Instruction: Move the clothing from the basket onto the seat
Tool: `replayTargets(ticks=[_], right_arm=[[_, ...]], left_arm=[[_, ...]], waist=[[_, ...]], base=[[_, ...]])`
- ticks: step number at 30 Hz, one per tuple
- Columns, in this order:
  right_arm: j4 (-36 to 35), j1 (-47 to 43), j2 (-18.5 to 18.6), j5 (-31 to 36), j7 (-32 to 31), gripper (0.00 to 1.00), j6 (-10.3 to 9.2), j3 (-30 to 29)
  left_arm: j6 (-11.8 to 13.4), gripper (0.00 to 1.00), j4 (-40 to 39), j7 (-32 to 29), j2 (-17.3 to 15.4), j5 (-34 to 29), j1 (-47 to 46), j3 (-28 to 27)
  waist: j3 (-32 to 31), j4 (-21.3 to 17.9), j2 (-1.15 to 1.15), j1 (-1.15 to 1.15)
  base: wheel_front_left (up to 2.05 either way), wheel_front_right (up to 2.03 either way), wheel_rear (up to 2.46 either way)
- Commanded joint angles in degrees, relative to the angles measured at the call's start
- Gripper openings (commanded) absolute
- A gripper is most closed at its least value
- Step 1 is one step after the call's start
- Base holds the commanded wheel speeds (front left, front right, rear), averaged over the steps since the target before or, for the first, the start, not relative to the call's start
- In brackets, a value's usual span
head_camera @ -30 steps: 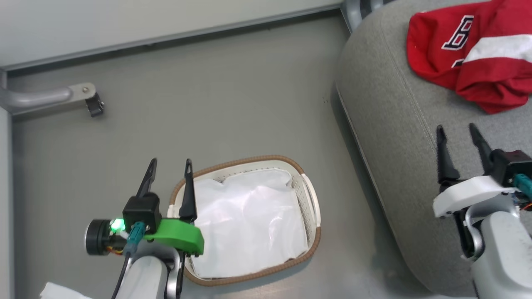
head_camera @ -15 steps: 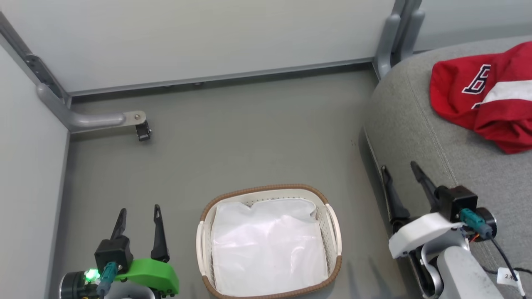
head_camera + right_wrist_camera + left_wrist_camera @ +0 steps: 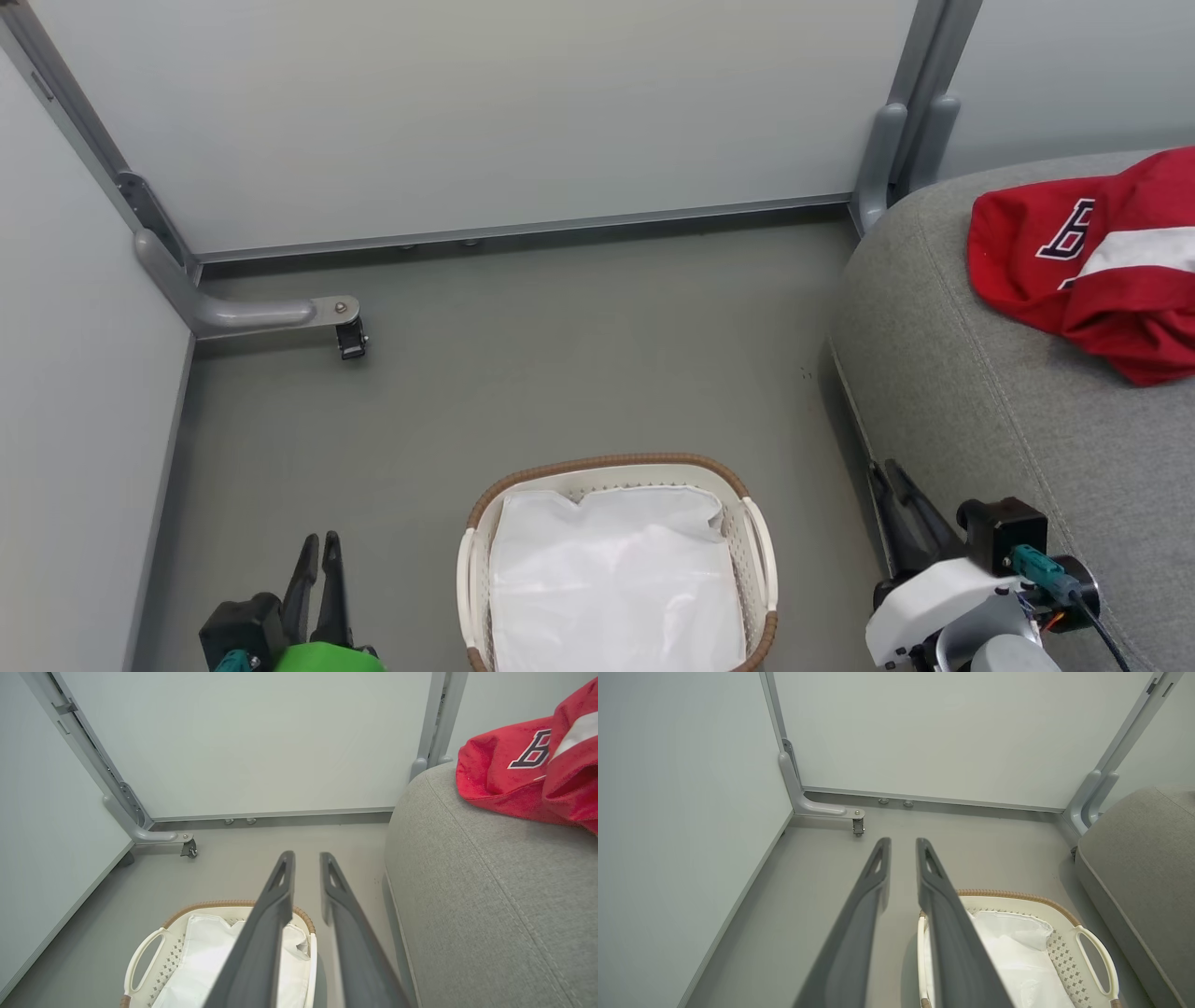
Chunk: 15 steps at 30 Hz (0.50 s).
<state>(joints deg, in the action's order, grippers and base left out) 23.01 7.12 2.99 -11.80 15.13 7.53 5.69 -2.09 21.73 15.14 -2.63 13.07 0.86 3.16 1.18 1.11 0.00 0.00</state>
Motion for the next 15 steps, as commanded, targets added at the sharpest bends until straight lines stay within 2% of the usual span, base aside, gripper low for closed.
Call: replayTargets(ticks=[1, 15], right_arm=[[-0.2, 0.3, 0.1, -1.4, -0.5, 0.00, 0.00, -0.4], [-2.0, 0.1, 0.0, -16.1, -4.4, 0.00, -0.01, -2.6]], left_arm=[[-0.1, 0.00, -0.1, -0.6, 0.0, 1.4, -0.4, -0.5], [-1.1, 0.00, -1.6, -4.5, -0.1, 15.8, -1.7, -2.1]], waist=[[0.0, 0.0, 0.00, 0.00], [-0.1, -0.1, 0.00, 0.00]], base=[[0.00, 0.00, 0.00], [0.00, 0.00, 0.00]])
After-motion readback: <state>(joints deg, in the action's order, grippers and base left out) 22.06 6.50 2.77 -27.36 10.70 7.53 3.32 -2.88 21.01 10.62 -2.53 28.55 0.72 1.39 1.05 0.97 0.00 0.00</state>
